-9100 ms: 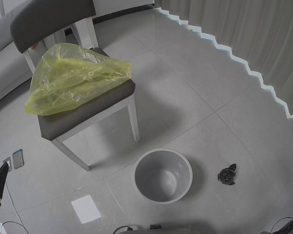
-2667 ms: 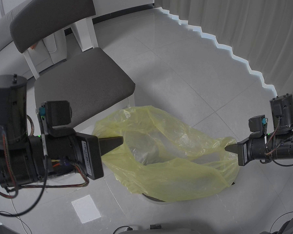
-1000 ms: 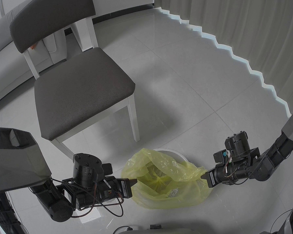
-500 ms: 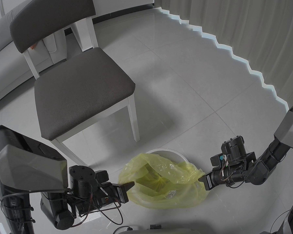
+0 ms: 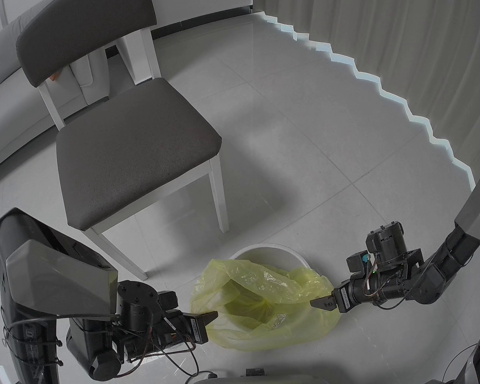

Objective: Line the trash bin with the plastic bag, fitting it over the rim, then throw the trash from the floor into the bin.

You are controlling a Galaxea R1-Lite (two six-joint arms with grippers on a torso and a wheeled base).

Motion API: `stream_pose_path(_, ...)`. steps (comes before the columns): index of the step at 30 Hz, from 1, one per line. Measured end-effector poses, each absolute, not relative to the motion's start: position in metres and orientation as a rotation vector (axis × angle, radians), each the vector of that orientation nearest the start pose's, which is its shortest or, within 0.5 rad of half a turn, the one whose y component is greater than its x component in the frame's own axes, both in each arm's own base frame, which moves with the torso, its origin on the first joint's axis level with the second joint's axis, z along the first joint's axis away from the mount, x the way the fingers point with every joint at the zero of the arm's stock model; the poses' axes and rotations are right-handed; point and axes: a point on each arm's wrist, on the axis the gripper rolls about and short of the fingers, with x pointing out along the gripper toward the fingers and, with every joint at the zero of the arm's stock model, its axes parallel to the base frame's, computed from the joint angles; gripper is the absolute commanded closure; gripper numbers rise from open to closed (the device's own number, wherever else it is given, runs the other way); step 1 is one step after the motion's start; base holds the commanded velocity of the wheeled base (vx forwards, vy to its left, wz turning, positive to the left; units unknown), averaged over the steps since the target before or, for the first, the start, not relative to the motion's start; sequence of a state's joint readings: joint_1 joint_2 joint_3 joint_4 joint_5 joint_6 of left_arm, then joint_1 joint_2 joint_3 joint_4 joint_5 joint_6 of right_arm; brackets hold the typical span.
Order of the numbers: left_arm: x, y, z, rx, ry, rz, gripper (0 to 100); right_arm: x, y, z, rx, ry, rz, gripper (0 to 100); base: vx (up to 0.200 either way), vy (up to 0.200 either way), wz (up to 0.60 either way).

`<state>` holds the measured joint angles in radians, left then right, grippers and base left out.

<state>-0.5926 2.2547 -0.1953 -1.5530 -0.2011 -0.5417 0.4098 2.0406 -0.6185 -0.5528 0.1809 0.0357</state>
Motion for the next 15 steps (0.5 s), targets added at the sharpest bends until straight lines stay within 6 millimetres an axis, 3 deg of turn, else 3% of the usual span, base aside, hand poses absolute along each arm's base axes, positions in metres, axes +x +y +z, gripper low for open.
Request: stream_pose_path(15, 0.215, -0.156, 0.008, -0.402, 0.648, -0.658, 100, 0.267, 0.121, 0.062, -0.100, 0.776, 0.557, 0, 0.000, 0.000, 0.00)
